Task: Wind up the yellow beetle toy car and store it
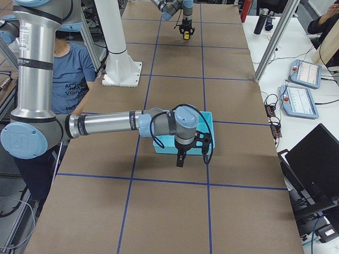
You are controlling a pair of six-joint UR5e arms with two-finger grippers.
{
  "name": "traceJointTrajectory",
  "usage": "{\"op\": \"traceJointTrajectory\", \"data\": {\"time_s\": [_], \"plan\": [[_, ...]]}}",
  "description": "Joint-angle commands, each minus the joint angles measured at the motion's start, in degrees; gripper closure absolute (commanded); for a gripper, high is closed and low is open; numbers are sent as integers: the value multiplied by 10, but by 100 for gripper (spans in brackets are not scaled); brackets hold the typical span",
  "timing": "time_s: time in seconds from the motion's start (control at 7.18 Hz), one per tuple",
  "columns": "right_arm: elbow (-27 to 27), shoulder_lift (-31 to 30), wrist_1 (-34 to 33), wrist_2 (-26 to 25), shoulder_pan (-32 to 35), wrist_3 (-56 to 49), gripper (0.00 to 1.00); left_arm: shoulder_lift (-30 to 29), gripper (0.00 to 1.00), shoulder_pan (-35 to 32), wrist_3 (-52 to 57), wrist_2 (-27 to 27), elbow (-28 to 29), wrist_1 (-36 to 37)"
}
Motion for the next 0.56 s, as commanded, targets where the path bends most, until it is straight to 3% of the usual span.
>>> {"op": "traceJointTrajectory", "data": {"time_s": [0.0, 0.14, 0.42], "plan": [[0, 1, 0, 0, 0, 0, 0, 0, 100, -2, 0, 2, 3, -3], [0, 1, 1, 0, 0, 0, 0, 0, 2, -2, -1, -1, 5, -3], [0, 0, 0, 0, 0, 0, 0, -1, 0, -2, 0, -1, 5, -3]]}}
